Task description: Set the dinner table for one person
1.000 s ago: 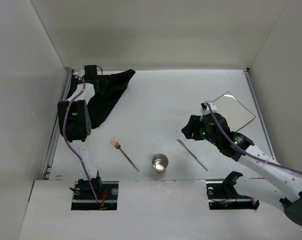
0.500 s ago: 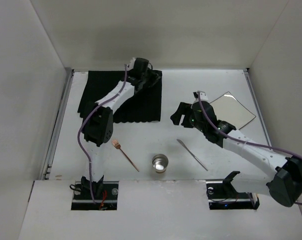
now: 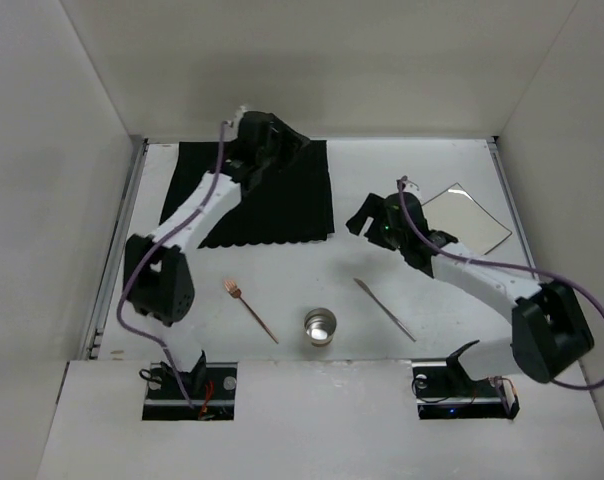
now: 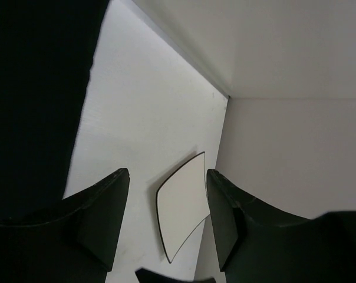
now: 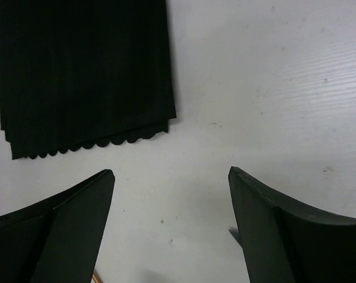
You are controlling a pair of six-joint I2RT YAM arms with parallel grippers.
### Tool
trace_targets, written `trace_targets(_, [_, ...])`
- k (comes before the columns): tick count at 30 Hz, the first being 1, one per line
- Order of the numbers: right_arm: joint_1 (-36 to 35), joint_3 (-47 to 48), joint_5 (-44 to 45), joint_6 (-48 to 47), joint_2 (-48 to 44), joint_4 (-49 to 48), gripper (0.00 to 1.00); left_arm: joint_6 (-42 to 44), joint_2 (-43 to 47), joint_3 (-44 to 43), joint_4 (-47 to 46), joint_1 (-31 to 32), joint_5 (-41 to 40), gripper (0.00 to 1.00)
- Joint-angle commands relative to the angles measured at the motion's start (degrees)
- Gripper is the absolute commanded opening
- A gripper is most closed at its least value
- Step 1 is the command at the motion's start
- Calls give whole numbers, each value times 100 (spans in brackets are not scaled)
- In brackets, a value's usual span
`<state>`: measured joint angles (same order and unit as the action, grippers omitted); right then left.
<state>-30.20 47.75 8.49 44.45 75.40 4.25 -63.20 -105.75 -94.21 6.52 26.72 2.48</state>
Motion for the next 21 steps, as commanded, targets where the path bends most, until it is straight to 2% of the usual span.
trace_targets(1, [27,401,-322,169,781,-503,85,431,1309,788,401,-434,-150,53])
trace_targets(4, [53,708,-549,467,1458,-767,84,633,2310,2026,604,-777,-686,53])
trace_targets(7, [53,1034,-822,845,2100,-847,82,747,3111,2976,692,-1059,-776,53])
trace_targets(10, [27,1272,-954,1223,2602,-952,71,792,3963,3812,1025,-1375,-740,53])
trace_targets(15, [-34,1579,-1069,1680,3156,-1032,61,862,4931,4578,1544,-1534,-731,53])
trace_targets(21, [-96,1852,-1271,2191,3657,-1067,44,888,5618,4983,2186,-1560,-837,53])
